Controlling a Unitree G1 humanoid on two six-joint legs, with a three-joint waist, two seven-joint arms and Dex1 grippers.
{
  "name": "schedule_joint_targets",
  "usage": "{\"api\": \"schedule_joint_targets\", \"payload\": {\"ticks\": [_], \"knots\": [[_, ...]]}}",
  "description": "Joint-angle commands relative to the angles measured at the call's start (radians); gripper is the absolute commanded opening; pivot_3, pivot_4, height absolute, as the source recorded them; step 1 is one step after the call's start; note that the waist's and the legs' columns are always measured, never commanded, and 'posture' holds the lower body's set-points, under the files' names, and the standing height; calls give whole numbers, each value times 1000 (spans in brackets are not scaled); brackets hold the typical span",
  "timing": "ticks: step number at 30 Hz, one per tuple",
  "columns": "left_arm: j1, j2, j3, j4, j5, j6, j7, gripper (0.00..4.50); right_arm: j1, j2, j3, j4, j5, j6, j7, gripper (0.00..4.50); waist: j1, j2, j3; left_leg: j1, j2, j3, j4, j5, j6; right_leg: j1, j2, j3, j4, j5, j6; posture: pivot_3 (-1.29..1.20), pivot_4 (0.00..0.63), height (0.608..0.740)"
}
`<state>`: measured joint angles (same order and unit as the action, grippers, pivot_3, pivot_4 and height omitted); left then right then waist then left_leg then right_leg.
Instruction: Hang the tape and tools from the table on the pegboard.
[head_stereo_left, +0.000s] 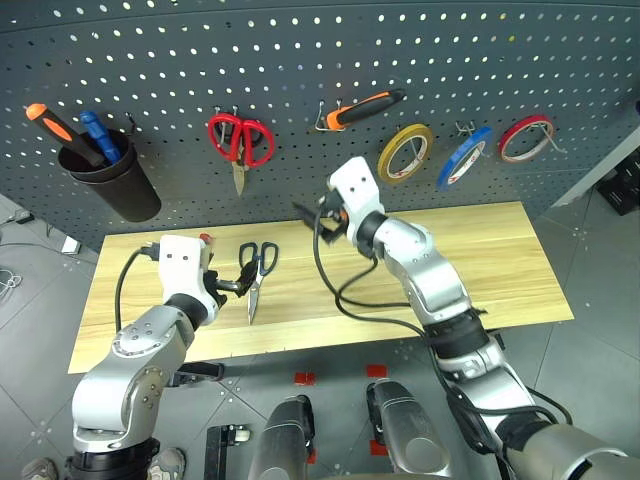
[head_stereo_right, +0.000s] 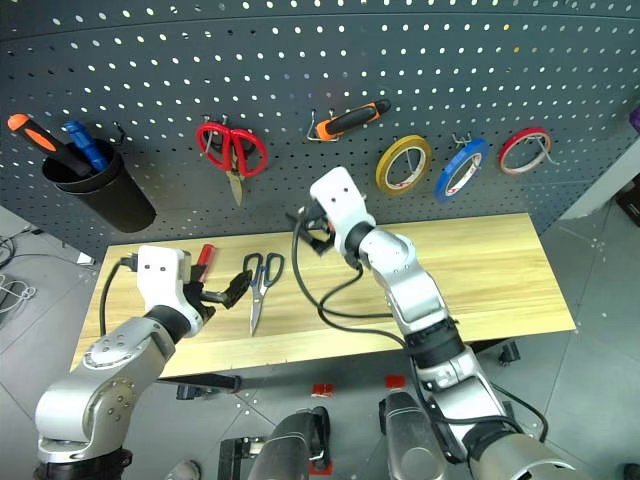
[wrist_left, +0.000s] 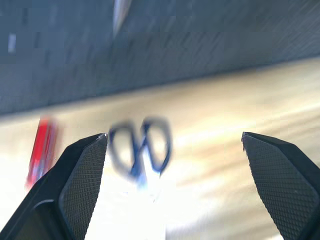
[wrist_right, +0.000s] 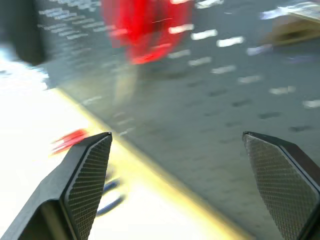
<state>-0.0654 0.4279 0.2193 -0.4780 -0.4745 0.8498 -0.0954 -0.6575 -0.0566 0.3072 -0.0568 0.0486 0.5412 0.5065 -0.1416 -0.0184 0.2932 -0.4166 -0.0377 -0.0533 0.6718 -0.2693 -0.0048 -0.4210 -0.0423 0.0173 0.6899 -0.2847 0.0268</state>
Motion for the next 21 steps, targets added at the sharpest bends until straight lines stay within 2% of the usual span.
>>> {"api": "schedule_joint_targets", "payload": {"ticks": [1, 8, 20, 21], "knots": [[-4, -7, 15, 15, 30, 28, 31, 4500, 28, -28, 50, -174, 65, 126, 76, 4453, -3, 0, 0, 0, 0, 0, 0, 0, 0, 0, 0, 0, 0, 0, 0, -232, 312, 740], [-36, -7, -69, 181, 142, 37, 47, 4500, 48, -100, 108, -264, 111, 224, 141, 4453, -1, -1, 0, 0, 0, -1, 0, 0, 0, 0, 0, -1, 0, 0, 0, -247, 316, 740], [-295, -119, -102, 655, 252, -87, 43, 4500, 26, -74, 117, -303, 135, 280, 112, 4453, 0, -3, 2, -1, 0, -1, 3, 0, 0, 0, 0, -1, 0, 0, 0, -276, 332, 740], [-312, -125, -100, 695, 256, -97, 41, 4329, 21, -73, 115, -306, 137, 284, 110, 4491, -1, -4, 2, -1, 0, -1, 3, 0, 0, 0, 0, -1, 0, 0, 0, -278, 332, 740]]}}
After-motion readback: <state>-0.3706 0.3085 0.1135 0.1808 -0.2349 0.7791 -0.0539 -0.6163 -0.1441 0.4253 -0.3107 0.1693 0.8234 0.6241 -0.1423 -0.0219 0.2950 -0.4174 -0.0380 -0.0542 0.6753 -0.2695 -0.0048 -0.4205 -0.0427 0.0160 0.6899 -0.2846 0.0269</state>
